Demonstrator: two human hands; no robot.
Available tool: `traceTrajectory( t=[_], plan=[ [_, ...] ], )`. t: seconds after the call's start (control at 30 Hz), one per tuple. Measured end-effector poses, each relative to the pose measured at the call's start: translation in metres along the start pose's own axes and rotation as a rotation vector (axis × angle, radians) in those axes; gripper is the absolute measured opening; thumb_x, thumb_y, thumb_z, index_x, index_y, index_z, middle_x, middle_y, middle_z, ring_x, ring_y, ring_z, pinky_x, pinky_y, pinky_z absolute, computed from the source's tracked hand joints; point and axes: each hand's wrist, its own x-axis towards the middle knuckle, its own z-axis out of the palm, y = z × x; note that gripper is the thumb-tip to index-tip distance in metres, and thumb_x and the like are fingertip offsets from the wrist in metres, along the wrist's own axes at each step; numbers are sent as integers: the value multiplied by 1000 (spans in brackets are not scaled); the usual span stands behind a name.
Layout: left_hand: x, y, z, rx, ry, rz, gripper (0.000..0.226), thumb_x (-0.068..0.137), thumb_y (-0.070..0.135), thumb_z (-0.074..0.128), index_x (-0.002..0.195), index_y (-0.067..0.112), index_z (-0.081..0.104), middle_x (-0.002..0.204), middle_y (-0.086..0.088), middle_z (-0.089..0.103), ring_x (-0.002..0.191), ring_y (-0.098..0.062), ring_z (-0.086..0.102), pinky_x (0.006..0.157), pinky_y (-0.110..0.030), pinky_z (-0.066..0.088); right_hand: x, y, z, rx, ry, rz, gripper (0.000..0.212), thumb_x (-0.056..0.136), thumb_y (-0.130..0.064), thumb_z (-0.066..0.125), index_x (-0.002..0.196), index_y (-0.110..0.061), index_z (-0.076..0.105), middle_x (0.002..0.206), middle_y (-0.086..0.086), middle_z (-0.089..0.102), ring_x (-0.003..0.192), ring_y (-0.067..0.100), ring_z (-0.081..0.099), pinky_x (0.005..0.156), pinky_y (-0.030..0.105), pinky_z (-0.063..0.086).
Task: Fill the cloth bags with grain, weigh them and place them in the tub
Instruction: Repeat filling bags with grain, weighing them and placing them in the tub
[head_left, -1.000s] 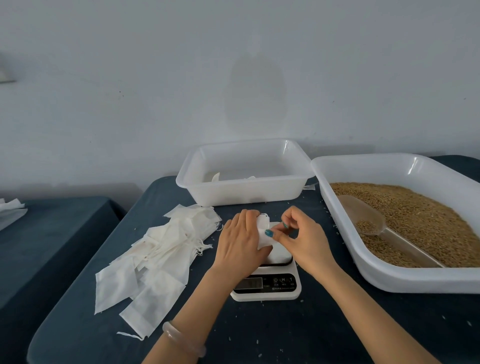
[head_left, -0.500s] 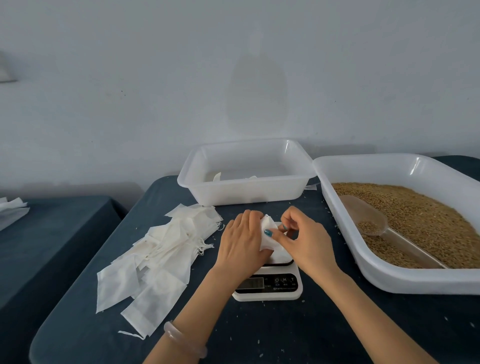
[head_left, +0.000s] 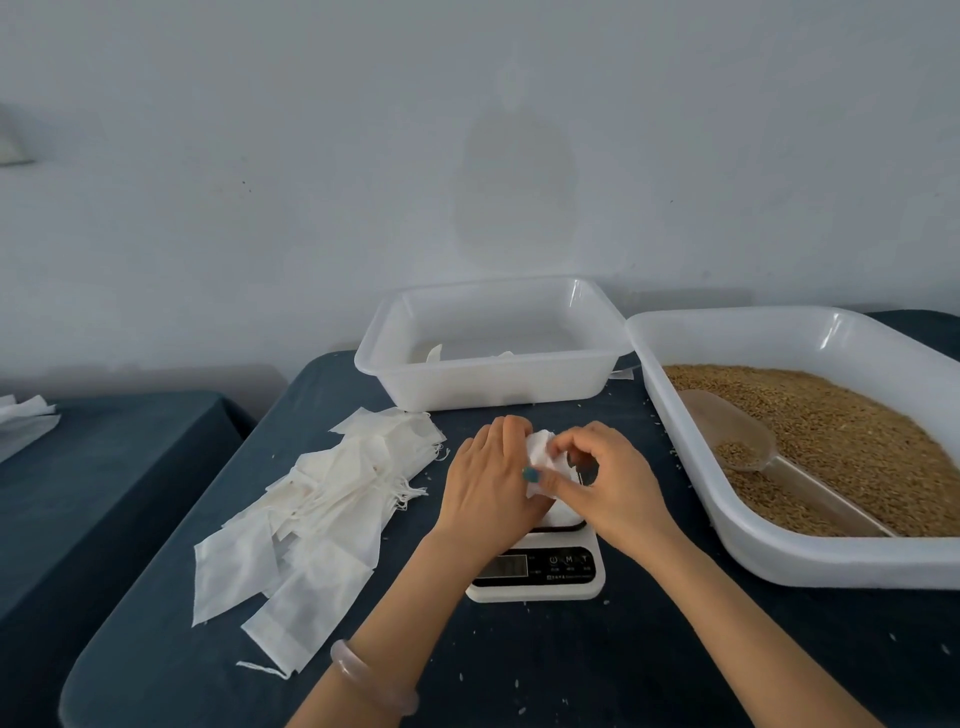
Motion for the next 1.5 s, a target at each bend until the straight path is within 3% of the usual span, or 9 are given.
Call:
traceTrajectory(
  t=[0.17, 0.37, 0.57, 0.77, 1.0, 1.1, 1.23, 1.33, 1.5],
  plan=[
    [-1, -1, 1, 47, -62, 2, 42, 84, 44, 61, 112, 15, 50, 100, 1, 54, 87, -18, 53, 74, -27, 38, -4, 2, 1, -235, 222, -122, 21, 79, -43, 74, 82, -23, 69, 89, -10, 44, 88, 9, 42, 67, 14, 33],
    [-2, -3, 3, 50, -144, 29, 35, 91, 43, 46, 114, 20, 61, 112, 4, 54, 102, -17, 50, 86, -29, 39, -9, 0, -4, -132, 394, -462, 24, 81, -40, 68, 71, -18, 66, 94, -7, 60, 90, 12, 49, 73, 34, 45],
    [2, -9, -4, -2, -203, 23, 31, 85, 33, 58, 113, 18, 62, 114, 3, 53, 104, -18, 47, 82, -25, 32, -11, 7, -11, -339, 288, -518, 50, 73, -66, 67, 97, -23, 71, 120, -5, 54, 108, 21, 44, 87, 37, 42],
    [4, -15, -8, -18, -228, -18, 32, 86, 41, 61, 108, 18, 66, 117, 7, 56, 105, -15, 47, 88, -28, 38, -13, 17, -18, -481, 328, -690, 43, 81, -62, 65, 79, -19, 69, 106, -5, 63, 94, 18, 46, 81, 33, 37],
    [1, -17, -9, -30, -187, 25, 45, 80, 49, 69, 114, 21, 61, 118, 8, 54, 110, -14, 46, 92, -26, 37, -10, 9, -19, -494, 314, -722, 13, 79, -34, 71, 81, -21, 73, 93, -4, 66, 84, 16, 47, 70, 29, 38],
    [1, -13, -15, -207, -184, 83, 47, 73, 35, 78, 113, 18, 59, 117, 10, 57, 114, -13, 46, 97, -27, 39, -8, 7, -22, -493, 268, -751, 9, 80, -29, 72, 81, -20, 75, 88, -10, 71, 79, 14, 53, 68, 26, 38],
    [1, -7, -24, -494, -346, -66, 43, 76, 29, 74, 108, 32, 46, 108, 22, 56, 97, -4, 56, 80, -25, 48, -6, 7, -22, -490, 226, -704, 17, 69, -9, 85, 79, -17, 74, 66, -5, 58, 62, 14, 49, 57, 22, 31],
    [3, -9, -23, -514, -353, -106, 46, 79, 25, 75, 105, 33, 38, 97, 17, 56, 80, -6, 59, 63, -20, 45, -6, 7, -22, -429, 142, -658, 22, 72, -7, 83, 88, -19, 74, 74, -9, 64, 68, 13, 50, 58, 21, 35],
    [4, -13, -23, -525, -392, -106, 51, 76, 32, 77, 117, 31, 47, 102, 16, 61, 91, -3, 60, 74, -23, 49, -8, 6, -25, -317, 48, -570, 12, 81, -32, 75, 88, -23, 75, 98, -14, 72, 88, 10, 58, 67, 25, 50]
  ],
)
